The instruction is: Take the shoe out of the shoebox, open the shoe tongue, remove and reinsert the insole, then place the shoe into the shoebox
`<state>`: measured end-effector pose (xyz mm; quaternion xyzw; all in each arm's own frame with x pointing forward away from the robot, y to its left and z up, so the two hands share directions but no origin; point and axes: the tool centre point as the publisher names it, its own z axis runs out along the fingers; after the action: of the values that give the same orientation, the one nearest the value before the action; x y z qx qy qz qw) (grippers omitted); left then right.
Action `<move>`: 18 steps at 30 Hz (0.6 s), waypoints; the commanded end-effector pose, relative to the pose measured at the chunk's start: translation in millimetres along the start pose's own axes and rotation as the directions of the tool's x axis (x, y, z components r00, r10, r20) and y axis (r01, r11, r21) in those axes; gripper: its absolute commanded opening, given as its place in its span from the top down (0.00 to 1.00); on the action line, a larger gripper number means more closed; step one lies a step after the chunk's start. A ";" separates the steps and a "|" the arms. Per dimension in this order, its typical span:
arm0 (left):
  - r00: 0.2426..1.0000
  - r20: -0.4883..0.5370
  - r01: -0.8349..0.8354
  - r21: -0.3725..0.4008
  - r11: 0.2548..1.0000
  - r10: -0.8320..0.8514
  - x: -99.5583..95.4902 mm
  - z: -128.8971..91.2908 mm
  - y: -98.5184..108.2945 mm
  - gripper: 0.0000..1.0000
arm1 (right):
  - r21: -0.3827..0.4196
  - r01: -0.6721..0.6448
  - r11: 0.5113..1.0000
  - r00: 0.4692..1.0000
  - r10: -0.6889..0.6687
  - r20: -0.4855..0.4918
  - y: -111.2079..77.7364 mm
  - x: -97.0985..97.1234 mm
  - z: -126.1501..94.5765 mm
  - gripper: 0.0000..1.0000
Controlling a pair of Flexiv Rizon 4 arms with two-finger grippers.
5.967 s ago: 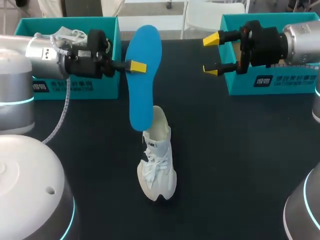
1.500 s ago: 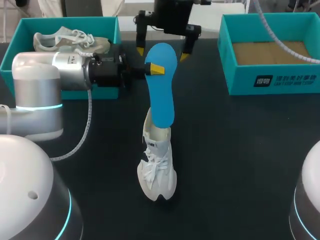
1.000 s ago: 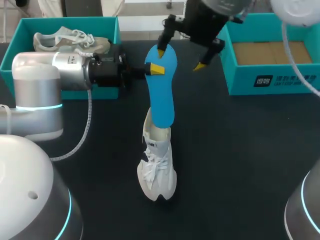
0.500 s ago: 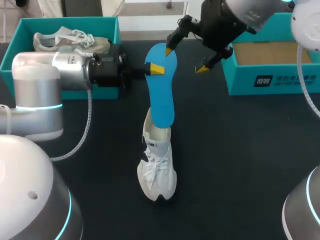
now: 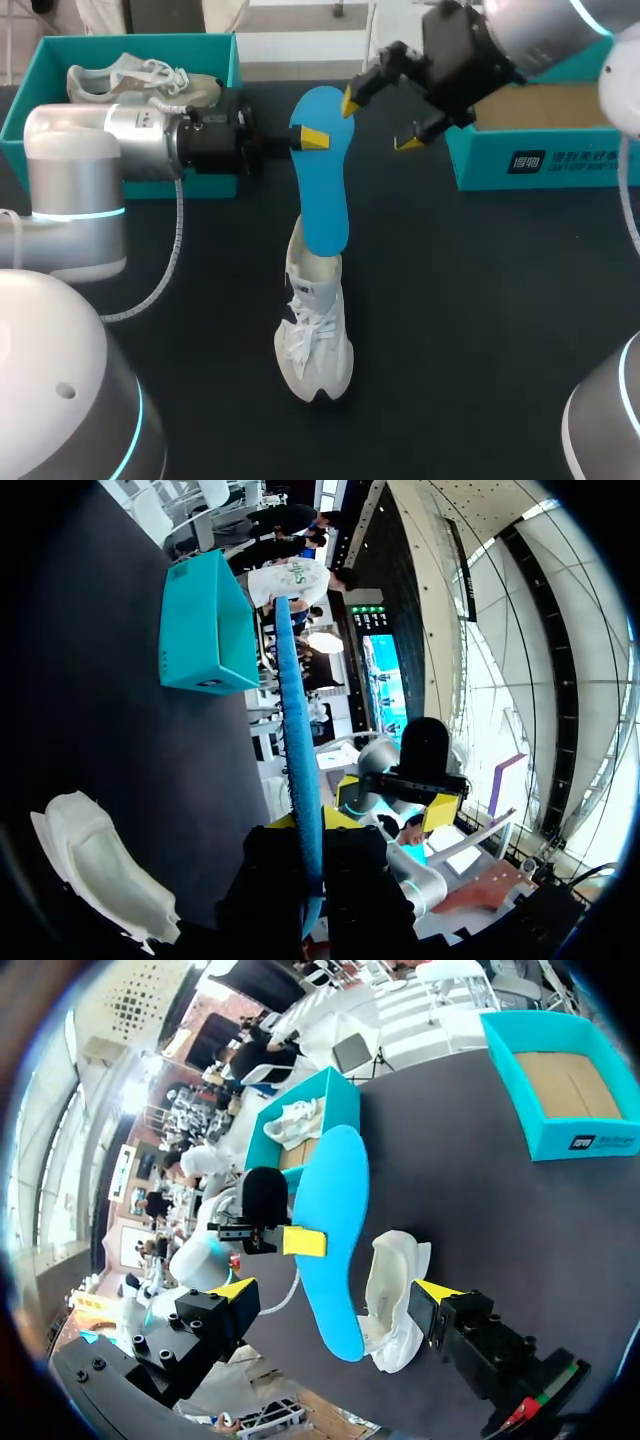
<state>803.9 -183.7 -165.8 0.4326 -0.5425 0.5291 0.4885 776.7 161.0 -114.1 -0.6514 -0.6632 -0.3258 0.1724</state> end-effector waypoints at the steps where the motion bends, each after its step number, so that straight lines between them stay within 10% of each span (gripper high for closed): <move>1: 1.000 -0.001 0.000 -0.002 1.000 0.000 -0.7 0.1 -0.4 1.00 | -0.007 0.003 1.000 0.977 -0.004 -0.211 0.0 -16.1 -1.2 0.00; 18: 1.000 -0.001 0.000 -0.002 1.000 0.000 -0.7 0.1 -0.4 1.00 | 0.093 0.057 0.994 0.951 -0.026 -0.309 3.4 -14.1 16.3 0.00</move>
<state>803.9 -183.6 -165.8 0.4326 -0.5425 0.5291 0.4884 779.5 156.3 -132.9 -0.5707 -0.6565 -0.3941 0.2966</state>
